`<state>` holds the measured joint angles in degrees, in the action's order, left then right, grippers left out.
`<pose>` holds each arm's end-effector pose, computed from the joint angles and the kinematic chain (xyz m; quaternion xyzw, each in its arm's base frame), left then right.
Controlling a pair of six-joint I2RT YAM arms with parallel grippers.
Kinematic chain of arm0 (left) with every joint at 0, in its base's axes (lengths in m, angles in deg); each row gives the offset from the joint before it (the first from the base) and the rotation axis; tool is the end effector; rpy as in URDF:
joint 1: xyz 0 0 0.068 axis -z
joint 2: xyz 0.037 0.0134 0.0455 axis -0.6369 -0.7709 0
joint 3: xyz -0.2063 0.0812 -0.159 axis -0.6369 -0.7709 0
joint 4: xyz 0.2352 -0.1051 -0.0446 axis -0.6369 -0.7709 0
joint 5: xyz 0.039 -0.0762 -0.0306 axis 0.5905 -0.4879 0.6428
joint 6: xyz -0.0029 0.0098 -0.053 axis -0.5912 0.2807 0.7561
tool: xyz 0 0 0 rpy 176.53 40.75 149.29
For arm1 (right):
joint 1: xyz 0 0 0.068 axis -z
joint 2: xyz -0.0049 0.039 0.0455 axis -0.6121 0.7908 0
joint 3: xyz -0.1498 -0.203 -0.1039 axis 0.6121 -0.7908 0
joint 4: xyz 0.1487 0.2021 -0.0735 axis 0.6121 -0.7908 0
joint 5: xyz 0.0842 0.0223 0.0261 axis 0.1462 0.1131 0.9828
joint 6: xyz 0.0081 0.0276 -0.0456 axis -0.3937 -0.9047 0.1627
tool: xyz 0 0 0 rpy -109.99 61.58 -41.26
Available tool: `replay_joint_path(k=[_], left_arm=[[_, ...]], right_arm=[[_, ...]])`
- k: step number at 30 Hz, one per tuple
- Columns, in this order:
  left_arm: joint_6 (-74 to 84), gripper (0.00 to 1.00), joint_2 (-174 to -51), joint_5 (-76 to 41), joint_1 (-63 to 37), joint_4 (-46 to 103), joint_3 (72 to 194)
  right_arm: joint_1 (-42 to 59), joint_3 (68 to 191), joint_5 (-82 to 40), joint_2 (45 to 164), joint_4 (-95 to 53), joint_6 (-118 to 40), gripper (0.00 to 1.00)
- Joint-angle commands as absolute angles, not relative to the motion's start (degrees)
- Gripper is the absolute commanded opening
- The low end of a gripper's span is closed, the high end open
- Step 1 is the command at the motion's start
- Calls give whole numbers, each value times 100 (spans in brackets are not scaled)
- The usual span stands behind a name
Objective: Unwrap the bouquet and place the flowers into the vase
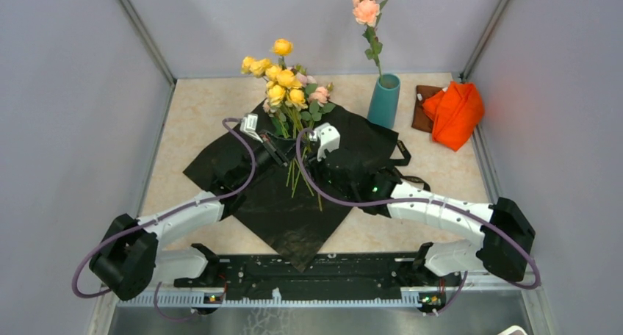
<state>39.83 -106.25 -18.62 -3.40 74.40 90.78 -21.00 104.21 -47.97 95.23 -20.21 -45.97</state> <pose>0.2076 -0.1590 0.2680 0.0031 0.6507 -0.5408 0.5330 0.1599 0.2401 0.2896 -0.2229 0.7911 0.2130 0.5283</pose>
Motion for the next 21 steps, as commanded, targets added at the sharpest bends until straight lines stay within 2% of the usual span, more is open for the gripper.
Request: replay_joint_path(k=[1,10,21], left_arm=[[3136,0,-10645,-2515,-366,6958,9425],[2044,0,-10376,-2136,-364,5924,9544],[2139,0,-10319,-2533,-175,6116,9404]], right_arm=[[-2135,10857,-4942,9304,-2184,-4413,43],[-2141,11023,-5201,8741,-2559,-4214,43],[-2137,11365,-5415,9050,-2493,-3991,43]])
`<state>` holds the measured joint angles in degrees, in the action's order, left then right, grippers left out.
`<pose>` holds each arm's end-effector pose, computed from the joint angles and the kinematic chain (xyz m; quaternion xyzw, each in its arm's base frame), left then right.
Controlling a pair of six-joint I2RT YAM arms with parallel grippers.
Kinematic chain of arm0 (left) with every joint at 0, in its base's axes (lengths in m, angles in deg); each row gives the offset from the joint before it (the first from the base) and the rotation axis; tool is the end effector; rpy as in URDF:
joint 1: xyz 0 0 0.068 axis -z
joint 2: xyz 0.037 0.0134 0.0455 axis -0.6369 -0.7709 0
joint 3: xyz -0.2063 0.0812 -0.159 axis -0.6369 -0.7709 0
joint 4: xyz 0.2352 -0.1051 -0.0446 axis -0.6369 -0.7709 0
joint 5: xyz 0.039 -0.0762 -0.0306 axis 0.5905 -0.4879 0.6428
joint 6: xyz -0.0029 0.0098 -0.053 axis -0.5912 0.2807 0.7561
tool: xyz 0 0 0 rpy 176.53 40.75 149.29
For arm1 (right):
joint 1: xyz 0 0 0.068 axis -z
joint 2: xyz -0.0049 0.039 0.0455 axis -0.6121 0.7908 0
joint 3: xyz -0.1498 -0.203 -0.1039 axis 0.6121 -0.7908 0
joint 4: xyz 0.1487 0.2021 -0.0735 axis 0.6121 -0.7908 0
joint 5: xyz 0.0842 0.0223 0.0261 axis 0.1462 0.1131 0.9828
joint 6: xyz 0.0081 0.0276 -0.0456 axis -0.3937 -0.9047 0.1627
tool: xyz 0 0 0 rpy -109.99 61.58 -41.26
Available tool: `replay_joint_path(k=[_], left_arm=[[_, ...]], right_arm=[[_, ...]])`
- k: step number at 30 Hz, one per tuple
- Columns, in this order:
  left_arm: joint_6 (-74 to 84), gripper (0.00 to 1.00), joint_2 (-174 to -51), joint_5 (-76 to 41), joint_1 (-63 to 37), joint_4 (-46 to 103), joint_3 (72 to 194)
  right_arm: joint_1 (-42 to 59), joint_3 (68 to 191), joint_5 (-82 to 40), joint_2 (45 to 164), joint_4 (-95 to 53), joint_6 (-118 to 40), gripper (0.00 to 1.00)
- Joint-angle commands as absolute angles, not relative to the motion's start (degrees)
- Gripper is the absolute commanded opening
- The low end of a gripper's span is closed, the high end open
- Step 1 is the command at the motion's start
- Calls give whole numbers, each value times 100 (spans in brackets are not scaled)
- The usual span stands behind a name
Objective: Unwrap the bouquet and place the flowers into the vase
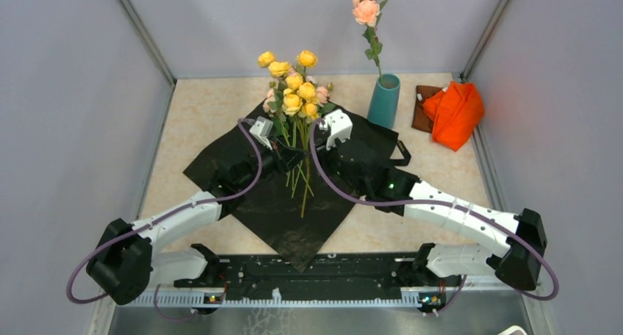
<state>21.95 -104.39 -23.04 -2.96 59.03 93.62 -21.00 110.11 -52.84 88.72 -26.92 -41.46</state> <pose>0.2056 -0.1633 0.2636 0.1325 0.7051 -0.4458 0.5352 0.1499 0.2183 0.3437 -0.2102 0.7633 0.1882 0.5812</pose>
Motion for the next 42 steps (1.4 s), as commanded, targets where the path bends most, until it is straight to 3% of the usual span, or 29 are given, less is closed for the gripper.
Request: replay_joint_path(k=[1,12,15,18,21,24,25,28,32,35,42], left_arm=[[2145,0,-10328,-2547,-129,6121,9402],[2118,0,-10207,-2487,162,6077,9332],[2075,0,-10099,-2457,183,5998,9315],[2047,0,-9989,-2441,192,5943,9286],[2015,0,-9904,-2435,193,5888,9287],[2023,0,-9846,-2370,201,5852,9267],[2038,5,-9815,-2349,201,5854,9250],[2150,37,-9695,-2440,201,5855,9186],[2349,65,-9266,-2725,308,5764,9010],[2447,70,-8773,-2535,424,5594,8710],[2206,69,-7913,-1880,456,4710,8305]], right_arm=[[-2135,11401,-5402,9119,-2459,-3954,43],[-2116,11777,-5479,9610,-2330,-3725,43],[-2115,11795,-5449,9630,-2309,-3709,39],[-2115,11795,-5439,9642,-2293,-3689,27],[-2119,11806,-5422,9641,-2295,-3689,4],[-2110,11811,-5480,9592,-2288,-3669,0],[-2102,11807,-5511,9579,-2272,-3639,0],[-1993,11828,-5614,9596,-2211,-3538,0],[-1612,11923,-5510,9654,-2091,-3455,0],[-1287,12094,-5385,9673,-2096,-3453,0],[-878,12556,-5913,9578,-1488,-2634,0]])
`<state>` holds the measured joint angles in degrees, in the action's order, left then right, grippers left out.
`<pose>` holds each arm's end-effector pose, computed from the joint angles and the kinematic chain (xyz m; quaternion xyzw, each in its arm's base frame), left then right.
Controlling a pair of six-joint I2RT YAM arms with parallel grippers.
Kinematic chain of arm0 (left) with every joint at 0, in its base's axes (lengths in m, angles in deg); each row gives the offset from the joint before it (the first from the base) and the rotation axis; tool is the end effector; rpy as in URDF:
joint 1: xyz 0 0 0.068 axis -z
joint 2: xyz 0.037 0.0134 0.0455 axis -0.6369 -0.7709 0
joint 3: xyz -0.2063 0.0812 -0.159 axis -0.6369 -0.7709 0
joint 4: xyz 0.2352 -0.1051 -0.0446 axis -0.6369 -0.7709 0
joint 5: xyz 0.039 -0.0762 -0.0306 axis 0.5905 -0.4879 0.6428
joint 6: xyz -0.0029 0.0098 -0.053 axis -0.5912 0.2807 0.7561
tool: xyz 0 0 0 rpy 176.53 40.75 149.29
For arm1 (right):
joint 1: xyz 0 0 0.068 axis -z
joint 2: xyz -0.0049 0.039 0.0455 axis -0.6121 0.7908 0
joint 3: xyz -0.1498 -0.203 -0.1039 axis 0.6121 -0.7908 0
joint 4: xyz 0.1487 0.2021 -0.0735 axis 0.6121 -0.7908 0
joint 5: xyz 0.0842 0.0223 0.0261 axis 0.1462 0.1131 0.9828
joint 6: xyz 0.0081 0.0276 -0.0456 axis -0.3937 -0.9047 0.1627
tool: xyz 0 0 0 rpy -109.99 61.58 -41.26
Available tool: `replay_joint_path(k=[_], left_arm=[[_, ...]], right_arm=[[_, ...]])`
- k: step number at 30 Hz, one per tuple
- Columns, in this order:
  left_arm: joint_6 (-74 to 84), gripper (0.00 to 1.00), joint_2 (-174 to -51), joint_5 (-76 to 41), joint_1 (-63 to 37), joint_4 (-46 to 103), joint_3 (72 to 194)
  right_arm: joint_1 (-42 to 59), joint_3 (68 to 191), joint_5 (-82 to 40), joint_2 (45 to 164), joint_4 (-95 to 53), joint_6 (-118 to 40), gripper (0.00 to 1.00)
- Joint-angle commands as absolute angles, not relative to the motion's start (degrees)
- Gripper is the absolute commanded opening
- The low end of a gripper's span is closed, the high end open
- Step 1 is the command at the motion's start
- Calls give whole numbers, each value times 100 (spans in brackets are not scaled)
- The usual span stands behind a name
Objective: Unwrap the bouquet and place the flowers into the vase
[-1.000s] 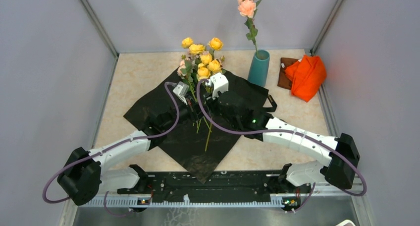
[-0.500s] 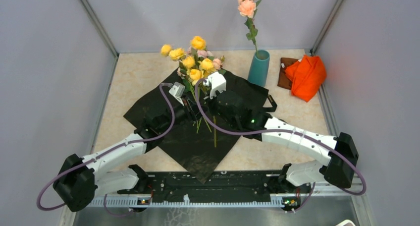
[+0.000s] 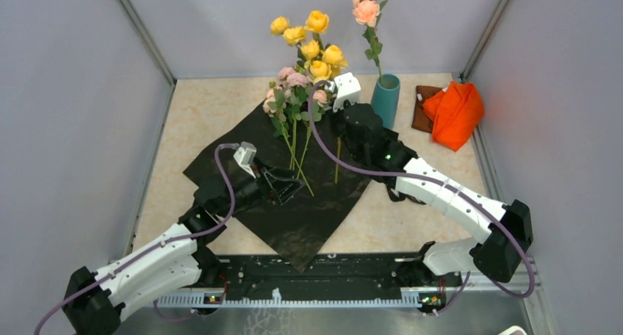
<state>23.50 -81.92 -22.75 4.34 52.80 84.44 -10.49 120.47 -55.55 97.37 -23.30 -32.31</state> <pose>0.1319 -0.1385 0.2762 0.1658 0.6538 -0.5060 0.5376 0.2138 0.2148 0.3747 -0.1676 0.7454 0.0888 0.6391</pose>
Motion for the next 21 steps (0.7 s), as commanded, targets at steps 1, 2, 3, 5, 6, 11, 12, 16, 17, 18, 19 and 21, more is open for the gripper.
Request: replay_joint_path(k=[1,2,3,5,6,11,12,16,17,18,19,21], left_arm=[[2174,69,-7878,-1823,456,4610,8292],[2144,69,-7852,-1793,456,4553,8273],[2136,69,-7838,-1765,456,4524,8246],[2121,68,-7856,-1752,458,4537,8198],[2110,68,-7888,-1763,456,4569,8179],[2065,68,-8193,-1780,456,4692,8180],[2064,68,-8282,-1793,456,4723,8192],[2063,67,-8447,-1892,456,4714,8305],[2057,67,-8456,-1900,456,4684,8330],[2049,67,-8452,-1897,456,4633,8356],[2046,67,-8428,-1885,456,4559,8371],[2051,67,-8338,-1869,456,4397,8403]], right_arm=[[-769,12593,-5943,9545,-1331,-2490,0],[-685,12623,-5959,9513,-1163,-2343,0],[-610,12655,-5961,9494,-996,-2170,0],[-460,12744,-5989,9487,-659,-1855,0],[-370,12802,-5970,9515,-544,-1730,0],[6,13115,-5984,9768,3,-1233,0],[81,13136,-5944,9819,105,-1176,0],[348,13224,-5870,10042,577,-904,0],[436,13260,-5793,10078,617,-894,0],[528,13316,-5693,10132,615,-923,0],[630,13362,-5619,10185,622,-958,0],[838,13482,-5531,10329,594,-1016,0]])
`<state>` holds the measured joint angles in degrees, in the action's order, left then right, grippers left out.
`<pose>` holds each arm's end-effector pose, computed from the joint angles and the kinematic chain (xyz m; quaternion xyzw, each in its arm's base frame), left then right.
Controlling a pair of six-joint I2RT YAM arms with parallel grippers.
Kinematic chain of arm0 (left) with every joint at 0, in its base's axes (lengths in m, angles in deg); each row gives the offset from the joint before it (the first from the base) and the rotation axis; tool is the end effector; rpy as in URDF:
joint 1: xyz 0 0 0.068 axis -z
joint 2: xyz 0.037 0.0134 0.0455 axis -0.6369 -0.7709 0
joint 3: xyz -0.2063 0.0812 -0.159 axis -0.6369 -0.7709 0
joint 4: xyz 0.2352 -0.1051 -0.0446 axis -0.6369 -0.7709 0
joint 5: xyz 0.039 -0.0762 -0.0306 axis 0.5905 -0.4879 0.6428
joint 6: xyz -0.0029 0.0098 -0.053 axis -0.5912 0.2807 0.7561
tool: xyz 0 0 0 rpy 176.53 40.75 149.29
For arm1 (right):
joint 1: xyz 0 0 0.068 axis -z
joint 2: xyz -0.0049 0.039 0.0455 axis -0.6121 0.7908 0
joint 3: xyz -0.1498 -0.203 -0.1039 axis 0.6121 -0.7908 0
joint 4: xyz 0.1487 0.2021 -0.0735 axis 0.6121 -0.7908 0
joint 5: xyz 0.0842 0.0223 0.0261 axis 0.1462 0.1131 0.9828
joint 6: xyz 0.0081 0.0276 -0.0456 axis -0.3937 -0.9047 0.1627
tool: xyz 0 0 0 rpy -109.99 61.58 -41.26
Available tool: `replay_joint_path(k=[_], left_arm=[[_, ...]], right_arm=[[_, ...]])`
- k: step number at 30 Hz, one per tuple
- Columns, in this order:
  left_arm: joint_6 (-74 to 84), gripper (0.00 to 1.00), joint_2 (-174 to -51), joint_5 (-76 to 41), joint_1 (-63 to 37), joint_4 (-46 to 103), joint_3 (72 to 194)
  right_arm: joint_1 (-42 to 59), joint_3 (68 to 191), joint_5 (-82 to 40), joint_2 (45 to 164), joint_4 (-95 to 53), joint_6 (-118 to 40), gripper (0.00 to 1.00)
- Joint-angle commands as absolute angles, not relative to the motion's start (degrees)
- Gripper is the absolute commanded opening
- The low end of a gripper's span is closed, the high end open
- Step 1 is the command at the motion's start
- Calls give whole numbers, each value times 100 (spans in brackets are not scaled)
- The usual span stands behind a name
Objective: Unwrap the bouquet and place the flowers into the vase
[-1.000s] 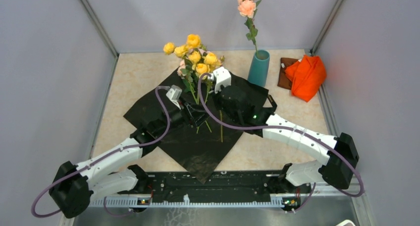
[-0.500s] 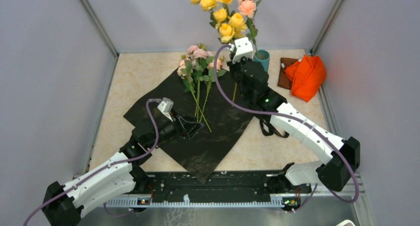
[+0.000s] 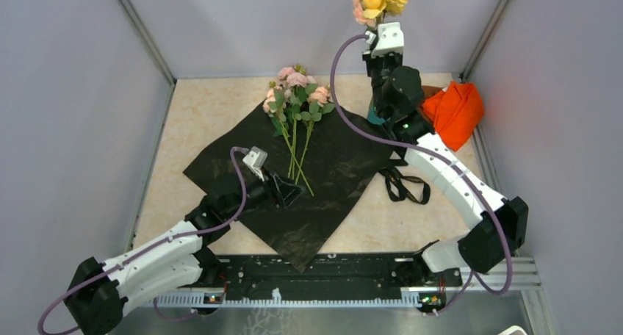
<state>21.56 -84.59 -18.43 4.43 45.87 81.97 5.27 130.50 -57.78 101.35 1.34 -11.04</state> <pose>0.1371 -0.1404 0.2396 0.1543 0.7309 -0.4392 0.4991 0.2720 0.1522 0.4609 -0.0643 0.5900 -0.0664 0.8021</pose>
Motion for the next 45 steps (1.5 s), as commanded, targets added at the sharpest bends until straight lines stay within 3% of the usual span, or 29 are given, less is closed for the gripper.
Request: replay_joint_path(k=[1,25,39,42,45], left_arm=[[2062,67,-8267,-1859,456,4323,8404],[2054,67,-8615,-1489,456,4233,8335],[2115,66,-8548,-1481,456,4409,8023],[2155,67,-8472,-1482,456,4438,7935],[2177,67,-8397,-1387,456,4444,7891]], right_arm=[[916,13498,-5519,10386,640,-1020,0],[2325,14061,-4552,11247,996,-1829,0],[2361,12949,-4542,11176,1347,-2392,0],[2362,12829,-4437,11099,1279,-2468,15],[2364,12755,-4354,11057,1183,-2555,52]])
